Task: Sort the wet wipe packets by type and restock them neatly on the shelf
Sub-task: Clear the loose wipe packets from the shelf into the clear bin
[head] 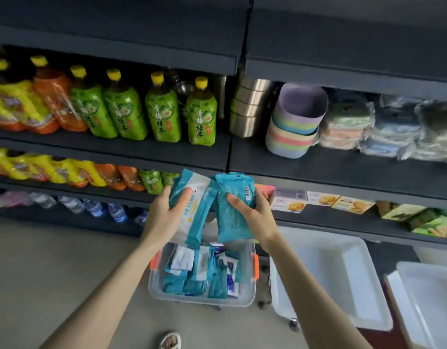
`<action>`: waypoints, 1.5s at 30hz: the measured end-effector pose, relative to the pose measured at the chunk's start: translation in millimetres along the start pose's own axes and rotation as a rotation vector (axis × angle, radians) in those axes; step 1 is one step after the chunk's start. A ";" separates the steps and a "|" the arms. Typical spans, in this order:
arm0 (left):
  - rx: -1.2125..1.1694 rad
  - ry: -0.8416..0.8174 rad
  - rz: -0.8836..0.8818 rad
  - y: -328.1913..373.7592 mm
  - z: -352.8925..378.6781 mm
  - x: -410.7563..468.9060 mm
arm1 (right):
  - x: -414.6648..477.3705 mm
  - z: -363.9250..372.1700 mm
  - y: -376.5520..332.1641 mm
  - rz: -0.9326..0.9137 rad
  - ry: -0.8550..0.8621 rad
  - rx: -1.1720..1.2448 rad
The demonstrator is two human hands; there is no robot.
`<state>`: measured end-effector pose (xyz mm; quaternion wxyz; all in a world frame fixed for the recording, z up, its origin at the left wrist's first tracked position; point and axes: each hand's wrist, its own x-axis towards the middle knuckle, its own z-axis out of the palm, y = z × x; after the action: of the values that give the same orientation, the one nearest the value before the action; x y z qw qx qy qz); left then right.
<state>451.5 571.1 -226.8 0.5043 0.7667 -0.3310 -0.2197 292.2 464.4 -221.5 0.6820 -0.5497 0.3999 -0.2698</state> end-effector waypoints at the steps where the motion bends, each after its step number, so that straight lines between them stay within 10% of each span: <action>1: 0.020 -0.023 -0.055 -22.5 -5.1 7.9 | 7.5 12.4 20.4 0.041 0.021 -0.021; 14: 0.262 -0.293 -0.408 -305.2 32.1 48.0 | 80.0 84.1 281.5 0.351 0.173 -0.519; 24: 0.296 -0.303 -0.277 -431.6 104.5 51.1 | 133.8 80.7 420.7 0.427 0.244 -0.869; 38: 0.432 -0.341 -0.147 -467.3 109.3 43.1 | 145.3 66.8 454.9 0.563 -0.013 -1.001; 45: 0.383 -0.302 -0.180 -448.6 94.1 29.7 | 116.6 67.4 438.5 0.405 0.203 -0.834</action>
<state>537.0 612.5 -676.1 0.2732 0.8331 -0.3684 -0.3091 379.9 515.9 -668.8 0.3994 -0.6585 0.6379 0.0000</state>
